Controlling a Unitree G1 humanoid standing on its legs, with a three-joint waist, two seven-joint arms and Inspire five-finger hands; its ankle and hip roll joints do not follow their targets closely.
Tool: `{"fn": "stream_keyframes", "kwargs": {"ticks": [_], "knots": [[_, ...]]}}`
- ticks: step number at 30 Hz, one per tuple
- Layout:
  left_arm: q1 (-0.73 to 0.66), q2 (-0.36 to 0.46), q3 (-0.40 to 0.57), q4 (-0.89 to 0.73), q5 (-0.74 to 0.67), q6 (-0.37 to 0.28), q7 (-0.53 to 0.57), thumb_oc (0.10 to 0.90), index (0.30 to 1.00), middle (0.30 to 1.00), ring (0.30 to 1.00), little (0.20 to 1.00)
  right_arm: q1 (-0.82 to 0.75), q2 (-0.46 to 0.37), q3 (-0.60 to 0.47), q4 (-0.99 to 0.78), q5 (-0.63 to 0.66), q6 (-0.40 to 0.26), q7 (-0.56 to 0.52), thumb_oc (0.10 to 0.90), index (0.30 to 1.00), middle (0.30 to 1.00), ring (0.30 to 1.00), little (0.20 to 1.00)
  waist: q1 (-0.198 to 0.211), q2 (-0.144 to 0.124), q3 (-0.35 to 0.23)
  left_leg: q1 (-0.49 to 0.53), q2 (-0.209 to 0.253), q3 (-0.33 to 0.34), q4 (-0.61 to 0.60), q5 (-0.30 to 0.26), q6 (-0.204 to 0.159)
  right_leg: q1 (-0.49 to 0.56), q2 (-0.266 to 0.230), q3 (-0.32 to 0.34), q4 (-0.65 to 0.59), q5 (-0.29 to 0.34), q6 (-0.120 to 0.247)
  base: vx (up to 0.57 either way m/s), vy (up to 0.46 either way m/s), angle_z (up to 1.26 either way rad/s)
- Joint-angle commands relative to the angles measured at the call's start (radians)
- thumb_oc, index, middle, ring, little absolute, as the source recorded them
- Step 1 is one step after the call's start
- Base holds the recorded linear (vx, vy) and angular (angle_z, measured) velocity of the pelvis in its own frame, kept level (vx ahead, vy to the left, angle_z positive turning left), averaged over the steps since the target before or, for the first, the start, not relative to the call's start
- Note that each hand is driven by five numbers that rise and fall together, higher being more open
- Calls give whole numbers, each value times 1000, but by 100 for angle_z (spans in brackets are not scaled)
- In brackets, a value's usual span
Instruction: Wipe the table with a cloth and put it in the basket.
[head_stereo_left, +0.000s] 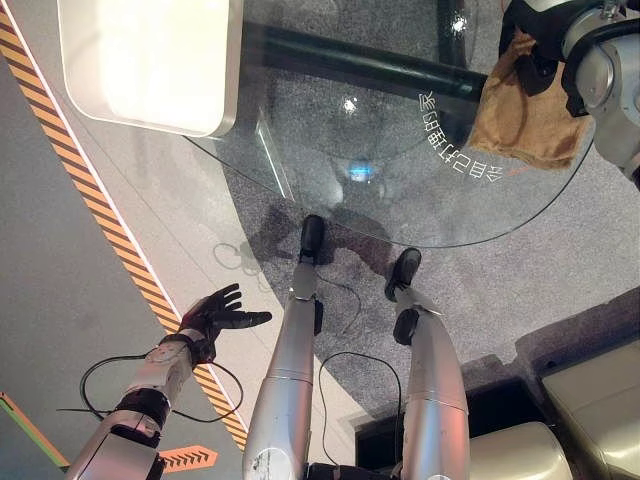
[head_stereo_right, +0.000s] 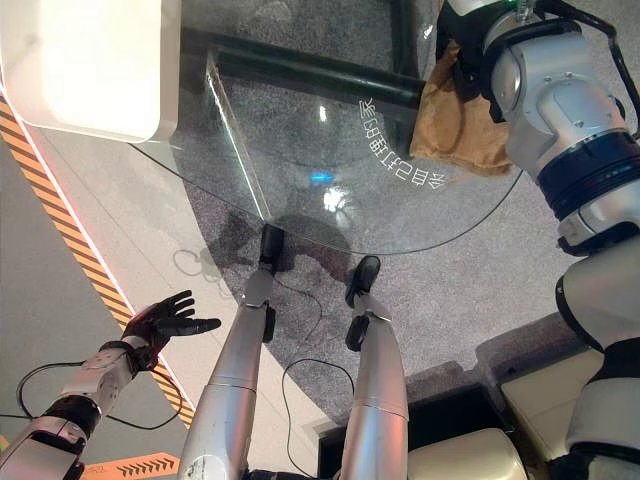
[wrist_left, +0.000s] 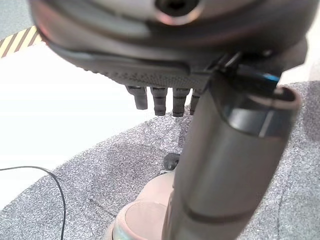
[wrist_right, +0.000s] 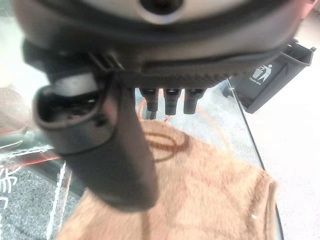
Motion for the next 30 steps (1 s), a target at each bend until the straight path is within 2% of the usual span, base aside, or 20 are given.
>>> {"fn": "stream_keyframes", "kwargs": {"ticks": [1,30], "knots": [[96,30,18,16,20,10,-8,800,900,900,900,900,4,-92,65,0,-12,6,15,100,300,300,300,200,-1,11,-18,7,-63,-23,53,-66,61,41,52,-54,-134,101,-3,0,0,0],[97,38,22,10,21,19,-21,800,900,900,900,900,4,-95,62,-4,0,1,6,100,300,300,300,200,-1,11,-18,27,-62,-17,32,-59,61,60,55,-57,-155,110,1,0,0,0]]}}
